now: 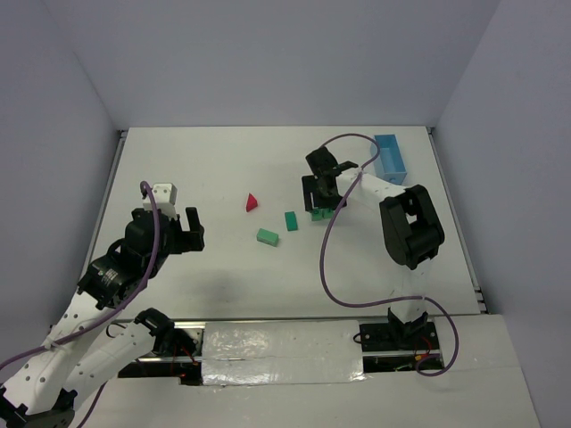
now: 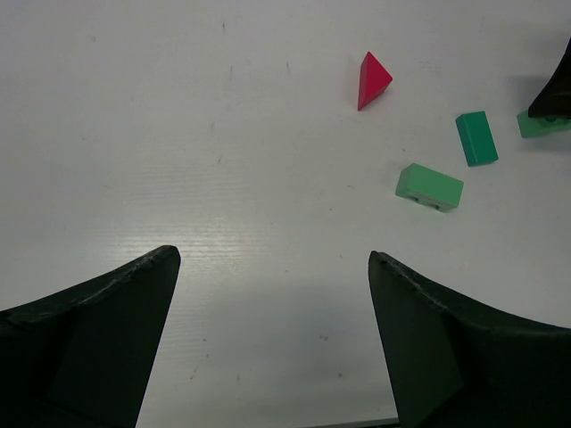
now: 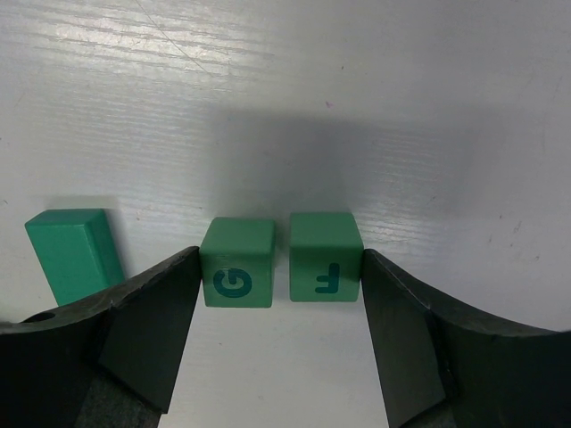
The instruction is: Build the wood block tower
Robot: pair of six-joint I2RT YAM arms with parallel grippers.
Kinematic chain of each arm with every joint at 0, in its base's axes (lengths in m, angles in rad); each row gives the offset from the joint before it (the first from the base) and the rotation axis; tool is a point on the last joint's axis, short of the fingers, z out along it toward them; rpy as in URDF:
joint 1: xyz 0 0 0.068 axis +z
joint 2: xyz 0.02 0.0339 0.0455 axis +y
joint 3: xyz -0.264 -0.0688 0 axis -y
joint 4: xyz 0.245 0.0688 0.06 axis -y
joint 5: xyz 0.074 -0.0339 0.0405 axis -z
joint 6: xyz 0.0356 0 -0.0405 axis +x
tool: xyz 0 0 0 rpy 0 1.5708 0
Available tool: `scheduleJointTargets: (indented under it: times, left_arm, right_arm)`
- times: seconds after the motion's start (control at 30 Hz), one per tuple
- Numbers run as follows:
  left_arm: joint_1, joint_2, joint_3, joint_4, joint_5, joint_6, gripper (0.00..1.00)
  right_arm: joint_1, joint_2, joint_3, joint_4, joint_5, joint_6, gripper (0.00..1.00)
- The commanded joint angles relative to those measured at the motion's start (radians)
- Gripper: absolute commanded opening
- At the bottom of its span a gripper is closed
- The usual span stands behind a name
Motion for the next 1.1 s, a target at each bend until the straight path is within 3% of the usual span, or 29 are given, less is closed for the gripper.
scheduleJointTargets:
  times: [0.0, 0.43, 1.07]
  left_arm:
    - [-0.004, -0.007, 0.001, 0.038, 0.003, 0.024, 1.0]
    - [-0.005, -0.009, 0.002, 0.038, 0.001, 0.023, 1.0]
    - [-0.005, -0.006, 0.002, 0.038, 0.003, 0.024, 0.99]
  right_arm:
    - [0.009, -0.013, -0.004, -0.01, 0.016, 0.009, 0.78]
    - [0.01, -0.022, -0.008, -0.012, 0.01, 0.0, 0.67]
    - [0.012, -0.031, -0.005, -0.037, -0.013, -0.063, 0.67]
